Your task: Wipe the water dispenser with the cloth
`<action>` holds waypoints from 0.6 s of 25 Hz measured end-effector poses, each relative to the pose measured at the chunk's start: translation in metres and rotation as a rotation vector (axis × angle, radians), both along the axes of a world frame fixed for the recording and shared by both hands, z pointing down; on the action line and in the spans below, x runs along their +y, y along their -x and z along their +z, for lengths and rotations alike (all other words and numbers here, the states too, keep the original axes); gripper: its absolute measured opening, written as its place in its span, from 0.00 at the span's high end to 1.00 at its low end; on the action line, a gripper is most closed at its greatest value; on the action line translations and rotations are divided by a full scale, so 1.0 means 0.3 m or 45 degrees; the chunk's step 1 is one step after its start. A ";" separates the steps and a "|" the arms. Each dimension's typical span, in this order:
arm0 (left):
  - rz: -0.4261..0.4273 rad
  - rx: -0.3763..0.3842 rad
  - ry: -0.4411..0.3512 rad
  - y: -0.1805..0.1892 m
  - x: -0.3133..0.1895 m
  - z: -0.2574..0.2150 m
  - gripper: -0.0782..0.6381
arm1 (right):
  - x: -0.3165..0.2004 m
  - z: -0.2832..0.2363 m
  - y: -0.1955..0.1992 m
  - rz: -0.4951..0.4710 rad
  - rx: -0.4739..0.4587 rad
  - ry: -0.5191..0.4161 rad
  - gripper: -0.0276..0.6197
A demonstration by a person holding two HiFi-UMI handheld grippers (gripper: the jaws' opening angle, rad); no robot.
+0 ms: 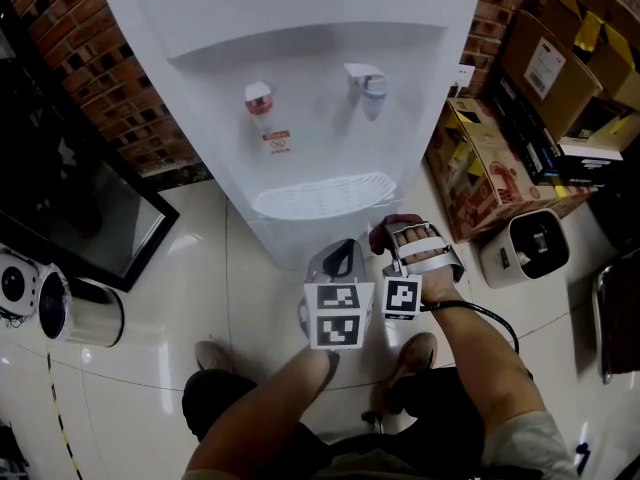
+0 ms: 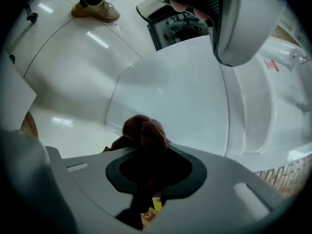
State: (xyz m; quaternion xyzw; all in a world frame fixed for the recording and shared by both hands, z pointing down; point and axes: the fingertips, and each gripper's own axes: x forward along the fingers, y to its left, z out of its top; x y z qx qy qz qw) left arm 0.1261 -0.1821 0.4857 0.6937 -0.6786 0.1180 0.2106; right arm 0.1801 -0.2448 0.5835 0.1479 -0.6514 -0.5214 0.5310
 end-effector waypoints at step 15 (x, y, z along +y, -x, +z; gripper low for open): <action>-0.162 -0.269 -0.049 0.402 0.219 0.007 0.89 | 0.315 -0.013 0.344 -0.323 -0.071 0.076 0.82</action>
